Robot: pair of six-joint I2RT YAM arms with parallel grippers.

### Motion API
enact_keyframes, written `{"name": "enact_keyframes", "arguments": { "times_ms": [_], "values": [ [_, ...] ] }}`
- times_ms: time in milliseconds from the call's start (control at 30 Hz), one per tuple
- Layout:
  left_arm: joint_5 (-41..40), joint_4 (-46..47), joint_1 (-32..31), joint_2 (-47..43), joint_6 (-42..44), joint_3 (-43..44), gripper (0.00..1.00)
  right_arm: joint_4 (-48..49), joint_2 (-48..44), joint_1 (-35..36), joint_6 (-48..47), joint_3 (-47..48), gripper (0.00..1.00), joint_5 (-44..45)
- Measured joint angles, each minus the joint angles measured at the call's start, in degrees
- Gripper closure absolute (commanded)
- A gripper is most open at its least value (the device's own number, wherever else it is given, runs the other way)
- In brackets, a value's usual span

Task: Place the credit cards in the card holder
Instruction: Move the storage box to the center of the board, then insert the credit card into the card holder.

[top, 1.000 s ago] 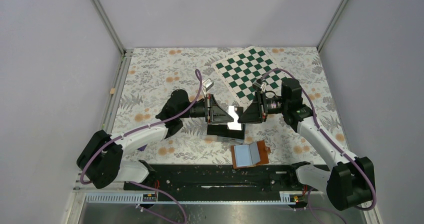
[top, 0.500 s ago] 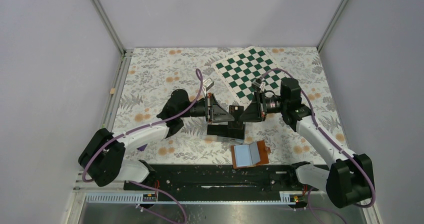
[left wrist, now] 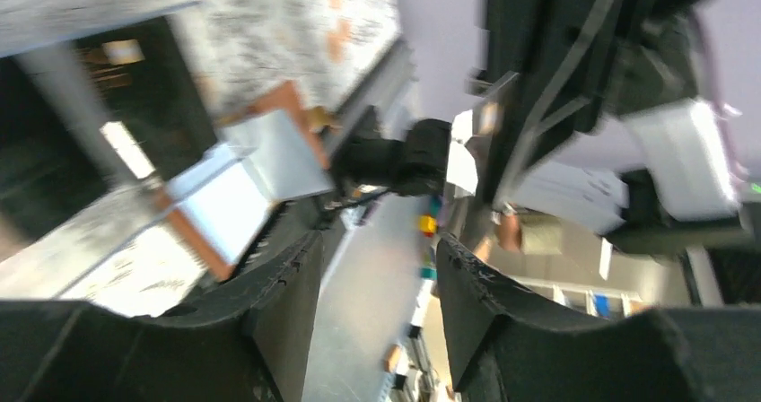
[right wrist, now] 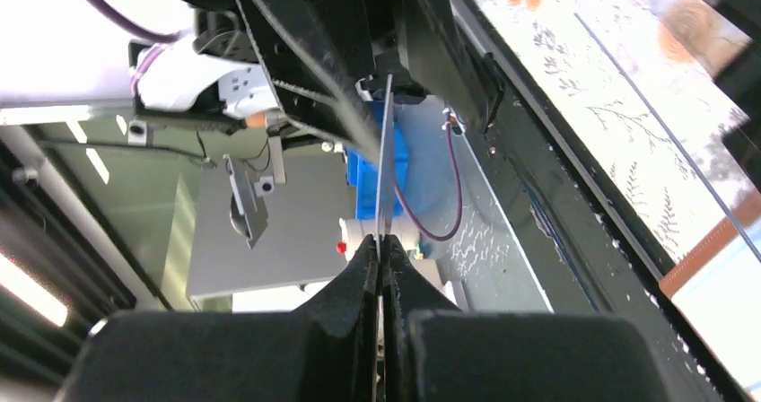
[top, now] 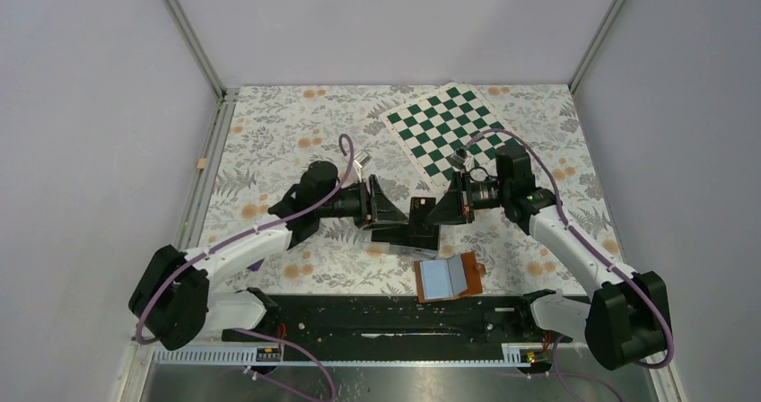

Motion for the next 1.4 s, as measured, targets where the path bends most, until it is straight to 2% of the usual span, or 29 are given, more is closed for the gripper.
{"name": "enact_keyframes", "arguments": {
  "times_ms": [67, 200, 333, 433, 500, 633, 900, 1067, 1400],
  "values": [
    [-3.63, -9.49, 1.51, -1.53, 5.20, 0.85, 0.49, -8.81, 0.00, 0.00, -6.10, 1.90, 1.00, 3.21],
    [-16.52, -34.01, 3.63, 0.04, 17.88, 7.65, 0.48, -22.64, -0.15, 0.00, -16.50, 6.62, 1.00, 9.73],
    [-25.94, -46.29, 3.82, 5.88, 26.25, 14.12, 0.49, -30.56, -0.76, 0.00, -22.62, 7.96, 1.00, 15.26],
    [-30.34, -51.04, 3.82, 12.20, 30.08, 16.96, 0.53, -34.99, -0.90, 0.00, -25.33, 7.96, 1.00, 18.40],
    [-31.85, -52.57, 3.82, 15.98, 31.61, 17.64, 0.57, -36.72, -1.05, 0.00, -26.38, 7.96, 1.00, 19.67],
    [-32.39, -54.21, 3.82, 21.57, 33.29, 18.71, 0.73, -39.10, -1.53, -0.02, -27.82, 7.96, 1.00, 21.38],
    [-32.41, -53.40, 3.80, 24.15, 33.94, 21.49, 0.91, -40.57, -1.70, -0.11, -28.87, 7.96, 1.00, 22.45],
    [-32.13, -53.33, 5.16, 24.20, 33.97, 21.49, 0.92, -40.76, -1.70, -0.11, -29.16, 7.96, 1.00, 22.45],
    [-32.48, -54.14, 12.94, 24.28, 37.33, 22.10, 0.90, -40.94, -1.36, -0.11, -29.77, 7.96, 1.00, 22.47]
  ]
}}
